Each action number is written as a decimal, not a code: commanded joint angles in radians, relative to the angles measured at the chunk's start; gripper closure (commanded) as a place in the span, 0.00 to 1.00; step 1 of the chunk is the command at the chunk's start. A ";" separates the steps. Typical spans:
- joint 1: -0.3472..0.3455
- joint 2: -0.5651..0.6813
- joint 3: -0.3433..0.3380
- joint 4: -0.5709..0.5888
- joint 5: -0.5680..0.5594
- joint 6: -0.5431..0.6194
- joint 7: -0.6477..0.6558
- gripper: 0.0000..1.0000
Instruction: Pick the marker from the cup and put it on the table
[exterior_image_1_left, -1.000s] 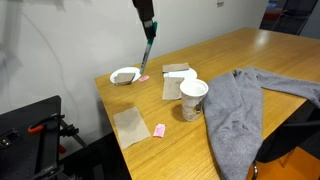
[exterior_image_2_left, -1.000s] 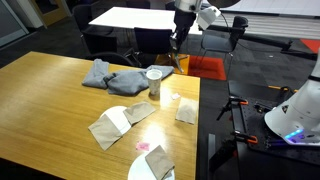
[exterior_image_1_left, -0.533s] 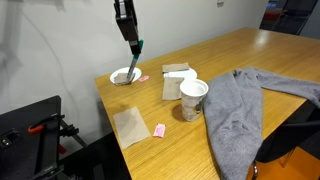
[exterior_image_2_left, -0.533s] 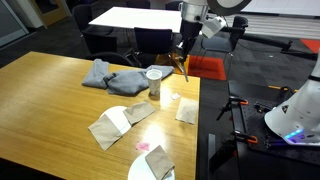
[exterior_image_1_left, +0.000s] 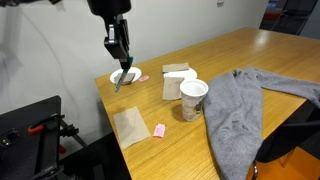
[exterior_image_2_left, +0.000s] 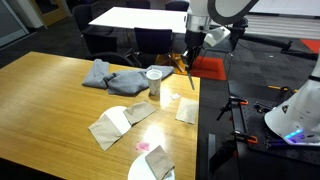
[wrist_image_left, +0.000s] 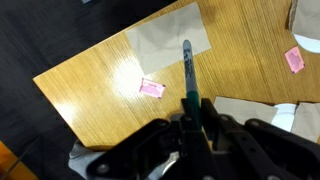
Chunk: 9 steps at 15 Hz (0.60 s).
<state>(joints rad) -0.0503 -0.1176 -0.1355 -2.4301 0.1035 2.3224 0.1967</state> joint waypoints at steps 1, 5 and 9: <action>-0.019 0.000 0.019 0.001 0.003 -0.002 -0.002 0.86; -0.019 0.000 0.019 0.002 0.003 -0.002 -0.002 0.86; -0.032 0.010 0.006 0.002 0.031 0.012 0.003 0.96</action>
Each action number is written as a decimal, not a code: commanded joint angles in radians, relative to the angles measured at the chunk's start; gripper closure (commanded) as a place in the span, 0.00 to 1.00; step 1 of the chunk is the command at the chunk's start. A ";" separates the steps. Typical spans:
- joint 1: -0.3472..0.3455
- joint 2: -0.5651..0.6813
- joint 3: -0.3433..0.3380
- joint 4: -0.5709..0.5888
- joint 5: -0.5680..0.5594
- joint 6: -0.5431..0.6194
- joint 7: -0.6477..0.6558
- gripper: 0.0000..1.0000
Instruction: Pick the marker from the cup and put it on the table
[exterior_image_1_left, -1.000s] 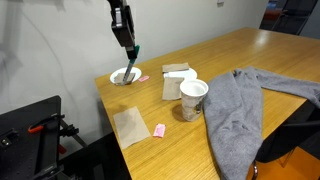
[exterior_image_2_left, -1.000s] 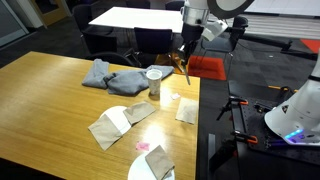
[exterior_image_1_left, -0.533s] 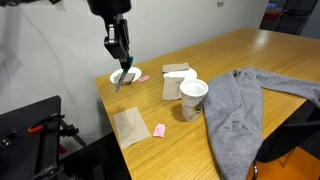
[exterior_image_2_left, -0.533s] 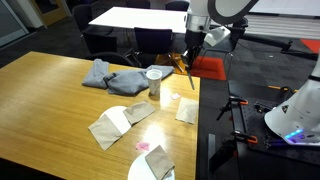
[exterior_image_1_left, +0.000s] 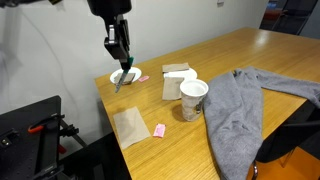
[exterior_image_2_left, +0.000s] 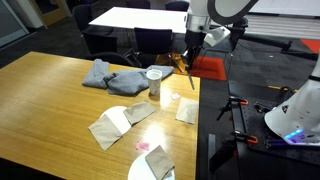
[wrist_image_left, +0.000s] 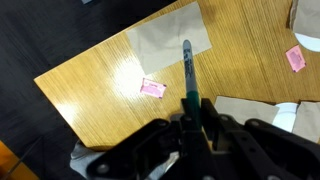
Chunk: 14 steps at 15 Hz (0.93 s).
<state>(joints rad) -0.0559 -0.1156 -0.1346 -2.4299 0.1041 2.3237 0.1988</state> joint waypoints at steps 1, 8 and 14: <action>-0.032 0.012 0.001 0.003 0.040 0.006 0.006 0.96; -0.089 0.044 -0.043 -0.001 0.138 0.013 -0.015 0.96; -0.107 0.090 -0.066 -0.014 0.361 0.050 -0.103 0.96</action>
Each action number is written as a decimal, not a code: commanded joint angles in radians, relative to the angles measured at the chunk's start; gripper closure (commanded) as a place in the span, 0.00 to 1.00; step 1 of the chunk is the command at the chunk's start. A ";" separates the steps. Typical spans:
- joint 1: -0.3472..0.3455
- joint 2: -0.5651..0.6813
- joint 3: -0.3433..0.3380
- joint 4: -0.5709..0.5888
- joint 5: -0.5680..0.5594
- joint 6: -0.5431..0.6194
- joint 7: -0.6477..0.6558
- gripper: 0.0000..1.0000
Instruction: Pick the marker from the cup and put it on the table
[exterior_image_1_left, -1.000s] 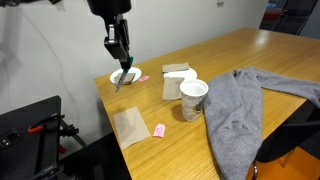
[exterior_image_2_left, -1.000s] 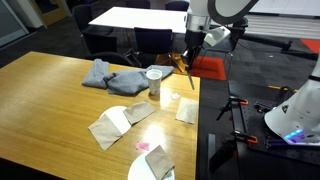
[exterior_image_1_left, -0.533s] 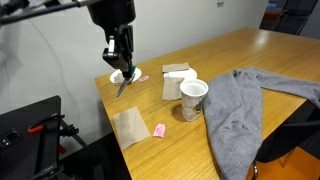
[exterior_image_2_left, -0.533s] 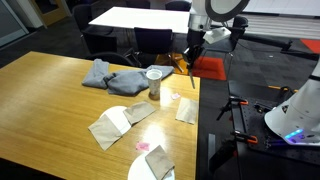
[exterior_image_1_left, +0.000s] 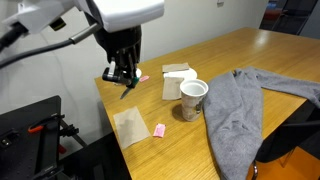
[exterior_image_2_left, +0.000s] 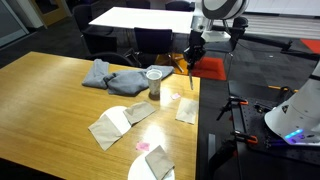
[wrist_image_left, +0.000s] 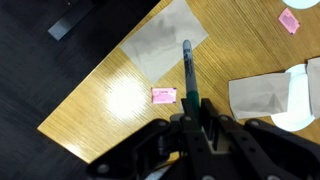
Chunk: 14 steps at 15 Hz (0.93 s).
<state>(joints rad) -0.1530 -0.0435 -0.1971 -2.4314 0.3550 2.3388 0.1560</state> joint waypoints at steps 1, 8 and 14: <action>-0.012 0.027 -0.004 -0.011 0.151 0.032 -0.079 0.96; -0.010 0.106 0.023 -0.021 0.414 0.036 -0.247 0.96; 0.006 0.189 0.073 -0.019 0.618 0.097 -0.362 0.96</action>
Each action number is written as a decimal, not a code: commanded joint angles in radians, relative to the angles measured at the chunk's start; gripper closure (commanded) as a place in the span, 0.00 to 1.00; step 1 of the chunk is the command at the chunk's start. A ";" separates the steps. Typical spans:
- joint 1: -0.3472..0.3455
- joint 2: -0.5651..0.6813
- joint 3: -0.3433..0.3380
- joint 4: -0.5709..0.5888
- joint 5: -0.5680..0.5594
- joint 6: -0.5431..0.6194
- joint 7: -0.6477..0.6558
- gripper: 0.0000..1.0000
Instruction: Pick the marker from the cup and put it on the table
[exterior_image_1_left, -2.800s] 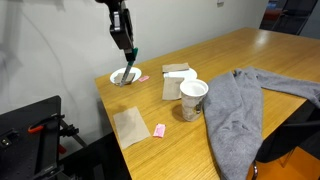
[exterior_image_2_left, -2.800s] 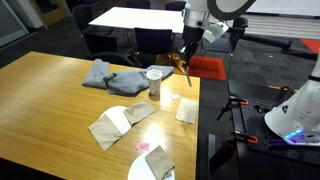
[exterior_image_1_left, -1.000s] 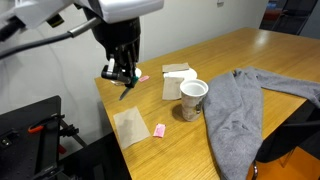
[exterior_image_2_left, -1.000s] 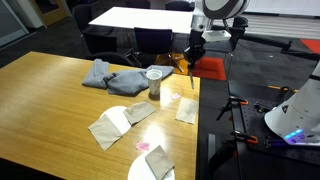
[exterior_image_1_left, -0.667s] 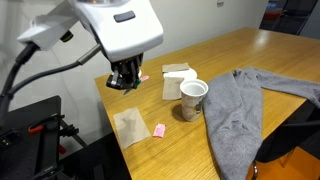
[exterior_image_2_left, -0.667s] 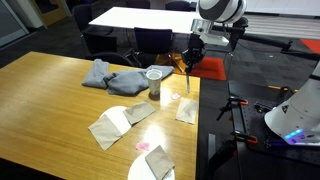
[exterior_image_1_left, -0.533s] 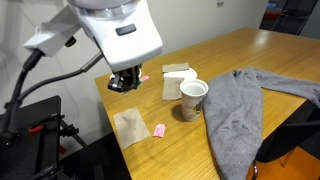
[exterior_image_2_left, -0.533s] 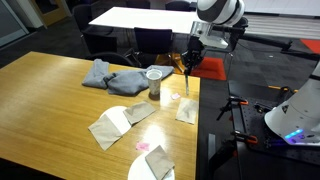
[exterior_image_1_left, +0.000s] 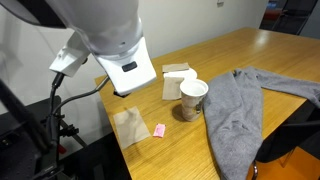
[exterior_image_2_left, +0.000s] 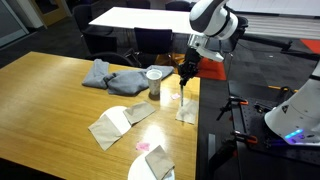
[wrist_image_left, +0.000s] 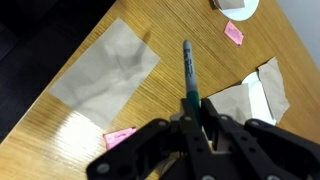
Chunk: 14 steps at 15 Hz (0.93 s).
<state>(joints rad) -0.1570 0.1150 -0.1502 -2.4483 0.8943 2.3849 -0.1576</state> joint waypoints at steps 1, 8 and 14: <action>0.013 0.047 0.036 0.003 0.105 0.065 -0.063 0.96; 0.021 0.160 0.080 0.046 0.253 0.124 -0.133 0.96; 0.020 0.241 0.087 0.095 0.316 0.125 -0.170 0.96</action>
<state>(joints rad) -0.1381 0.3185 -0.0720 -2.3872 1.1634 2.4912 -0.2936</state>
